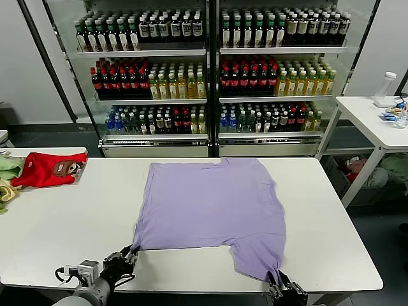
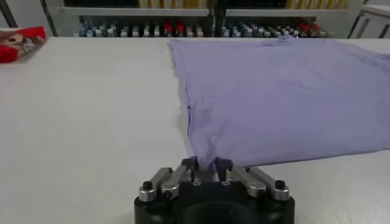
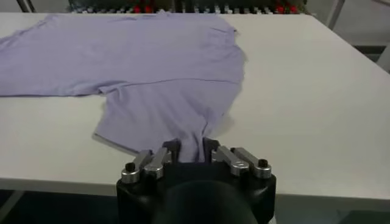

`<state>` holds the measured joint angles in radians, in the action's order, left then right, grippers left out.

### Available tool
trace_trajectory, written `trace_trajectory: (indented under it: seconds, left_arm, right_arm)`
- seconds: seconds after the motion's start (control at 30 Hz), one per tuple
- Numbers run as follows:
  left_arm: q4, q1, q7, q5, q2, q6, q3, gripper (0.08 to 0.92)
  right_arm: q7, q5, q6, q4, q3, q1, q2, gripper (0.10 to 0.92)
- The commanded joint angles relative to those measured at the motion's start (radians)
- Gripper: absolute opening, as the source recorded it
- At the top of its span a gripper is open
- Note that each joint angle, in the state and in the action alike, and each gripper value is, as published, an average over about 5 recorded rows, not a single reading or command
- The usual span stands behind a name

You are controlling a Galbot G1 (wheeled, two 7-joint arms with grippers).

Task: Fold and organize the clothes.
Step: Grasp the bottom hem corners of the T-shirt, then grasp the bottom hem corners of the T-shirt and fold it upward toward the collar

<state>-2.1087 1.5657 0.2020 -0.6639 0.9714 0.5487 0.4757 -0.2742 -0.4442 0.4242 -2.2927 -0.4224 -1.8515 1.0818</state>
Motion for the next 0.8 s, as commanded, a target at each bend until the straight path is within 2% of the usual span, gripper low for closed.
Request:
trace_trajectory:
  seconds: [0.03,0.17,0.43,0.67,0.8]
  left_arm:
    - [-0.004,0.003,-0.001,-0.012,0.001,-0.004,0.001,0.15]
    - [-0.085,0.06,0.009,-0.003,-0.023,-0.017,0.027,0.09]
    - [-0.28,0.301,0.069,-0.003,-0.078,-0.015,0.095,0.088]
    - [-0.371,0.501,0.156,-0.008,-0.091,-0.019,0.174,0.088]
    - [-0.382,0.575,0.167,-0.026,-0.092,-0.02,0.247,0.088]
  right_arm:
    - [-0.006,-0.016,0.01,0.012,0.009,0.011,0.009,0.144]
    - [0.044,-0.017,0.006,-0.066,-0.077,-0.048,-0.031,0.118]
    - [0.083,-0.042,0.003,-0.25,-0.263,-0.288,-0.079,0.118]
    - [0.083,-0.012,0.005,-0.293,-0.279,-0.388,-0.059,0.118]
    - [0.082,-0.01,0.009,-0.296,-0.264,-0.381,-0.039,0.118]
